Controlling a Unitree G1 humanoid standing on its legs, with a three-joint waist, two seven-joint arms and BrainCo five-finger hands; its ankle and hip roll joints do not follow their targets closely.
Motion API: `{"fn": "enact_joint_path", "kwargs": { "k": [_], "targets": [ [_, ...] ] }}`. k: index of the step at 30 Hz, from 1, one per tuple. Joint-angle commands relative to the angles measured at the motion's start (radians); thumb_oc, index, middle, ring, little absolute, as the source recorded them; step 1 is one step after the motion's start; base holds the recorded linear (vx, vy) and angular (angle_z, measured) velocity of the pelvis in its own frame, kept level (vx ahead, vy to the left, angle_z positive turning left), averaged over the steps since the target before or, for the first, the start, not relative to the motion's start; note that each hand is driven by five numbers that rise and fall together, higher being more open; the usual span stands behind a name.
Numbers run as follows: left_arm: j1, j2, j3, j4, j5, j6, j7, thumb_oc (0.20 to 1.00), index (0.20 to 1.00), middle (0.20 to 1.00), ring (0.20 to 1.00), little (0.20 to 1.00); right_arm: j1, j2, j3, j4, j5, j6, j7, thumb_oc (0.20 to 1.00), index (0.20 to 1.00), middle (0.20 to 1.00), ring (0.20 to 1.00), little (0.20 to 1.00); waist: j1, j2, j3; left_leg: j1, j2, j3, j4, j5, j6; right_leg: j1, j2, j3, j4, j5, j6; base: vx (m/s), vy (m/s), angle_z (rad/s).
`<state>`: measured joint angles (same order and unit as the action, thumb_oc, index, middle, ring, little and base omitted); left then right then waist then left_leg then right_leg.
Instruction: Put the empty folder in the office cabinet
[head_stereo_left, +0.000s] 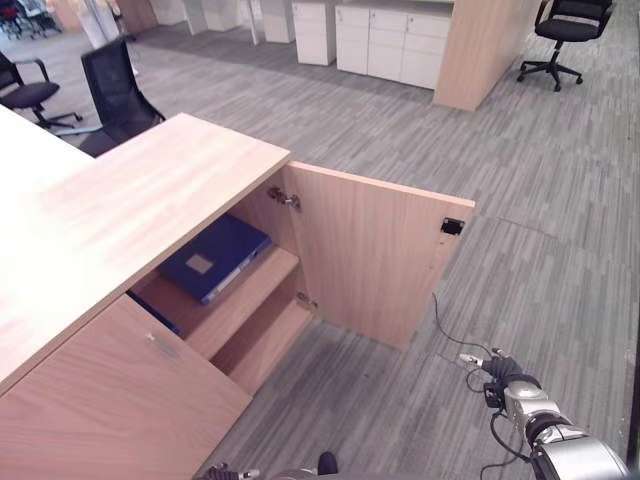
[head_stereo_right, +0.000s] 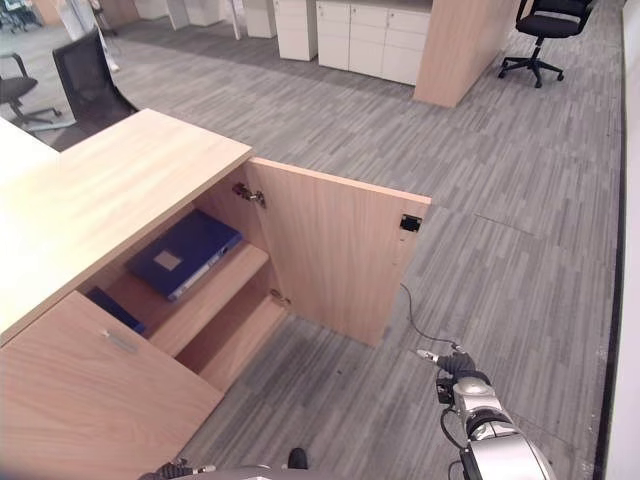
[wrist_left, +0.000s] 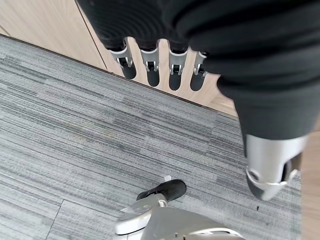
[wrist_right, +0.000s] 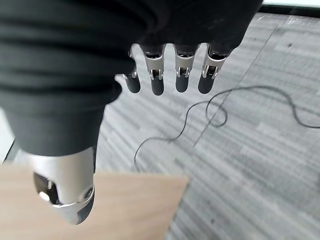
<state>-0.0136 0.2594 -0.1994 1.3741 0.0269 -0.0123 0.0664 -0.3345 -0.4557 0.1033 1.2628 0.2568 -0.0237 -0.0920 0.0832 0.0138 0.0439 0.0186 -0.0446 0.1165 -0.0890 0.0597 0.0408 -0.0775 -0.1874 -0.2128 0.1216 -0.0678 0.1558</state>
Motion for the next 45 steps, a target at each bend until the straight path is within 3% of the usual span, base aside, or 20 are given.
{"fn": "enact_joint_path", "kwargs": {
  "k": [1,5,15,22,29,40,45],
  "targets": [
    [0.027,-0.002,0.012,0.059,0.021,-0.010,-0.010,1.000,1.000,1.000,1.000,1.000,-0.066,-0.080,-0.021,0.040,0.052,-0.033,-0.030,1.000,1.000,1.000,1.000,1.000,0.025,-0.030,-0.005,-0.013,-0.025,-0.034,0.010,-0.077,-0.024,0.058,0.066,-0.026,-0.172,0.079,-0.014,0.20,-0.103,0.31],
    [0.052,0.007,0.028,0.055,0.033,-0.016,-0.015,1.000,1.000,1.000,1.000,1.000,-0.095,-0.121,-0.002,0.027,0.047,-0.044,-0.035,1.000,1.000,1.000,1.000,1.000,0.025,-0.040,-0.031,0.011,0.008,-0.049,0.002,-0.085,-0.046,0.103,0.098,-0.053,-0.209,0.057,-0.031,0.15,-0.089,0.12],
    [0.065,0.024,0.016,0.046,0.037,-0.010,-0.022,1.000,1.000,1.000,1.000,1.000,-0.226,-0.239,0.036,0.048,0.050,-0.056,-0.036,1.000,1.000,1.000,1.000,1.000,0.044,-0.064,-0.046,0.026,0.042,-0.073,0.002,-0.091,-0.075,0.135,0.114,-0.081,-0.209,0.019,-0.043,0.10,-0.076,0.13],
    [0.058,0.040,0.028,0.075,0.040,0.000,-0.028,1.000,1.000,1.000,1.000,1.000,-0.313,-0.254,0.124,0.012,0.028,-0.063,-0.021,1.000,1.000,1.000,1.000,1.000,0.050,-0.075,-0.047,0.029,0.056,-0.083,0.002,-0.090,-0.088,0.145,0.120,-0.092,-0.209,0.008,-0.049,0.05,-0.064,0.07],
    [0.038,0.045,-0.001,0.085,0.046,0.006,-0.036,1.000,1.000,1.000,1.000,1.000,-0.432,-0.194,0.266,-0.018,-0.001,-0.059,0.031,1.000,1.000,1.000,1.000,1.000,0.067,-0.085,-0.050,0.026,0.066,-0.095,0.002,-0.082,-0.102,0.149,0.128,-0.107,-0.209,-0.004,-0.058,0.04,-0.069,0.07],
    [0.029,0.053,-0.038,0.073,0.066,0.004,-0.040,1.000,1.000,1.000,1.000,1.000,-0.537,-0.107,0.356,0.004,-0.037,-0.055,0.042,1.000,1.000,1.000,1.000,1.000,0.109,-0.092,-0.047,0.013,0.071,-0.126,0.002,-0.074,-0.109,0.150,0.132,-0.136,-0.209,-0.016,-0.066,0.02,-0.038,0.10],
    [0.023,0.063,-0.090,0.043,0.086,-0.004,-0.050,1.000,1.000,1.000,1.000,1.000,-0.586,-0.072,0.397,0.006,-0.033,-0.059,0.065,1.000,1.000,1.000,1.000,1.000,0.155,-0.082,-0.029,-0.015,0.068,-0.157,0.002,-0.060,-0.117,0.137,0.131,-0.171,-0.209,-0.019,-0.067,-0.01,-0.029,0.17]
  ]
}}
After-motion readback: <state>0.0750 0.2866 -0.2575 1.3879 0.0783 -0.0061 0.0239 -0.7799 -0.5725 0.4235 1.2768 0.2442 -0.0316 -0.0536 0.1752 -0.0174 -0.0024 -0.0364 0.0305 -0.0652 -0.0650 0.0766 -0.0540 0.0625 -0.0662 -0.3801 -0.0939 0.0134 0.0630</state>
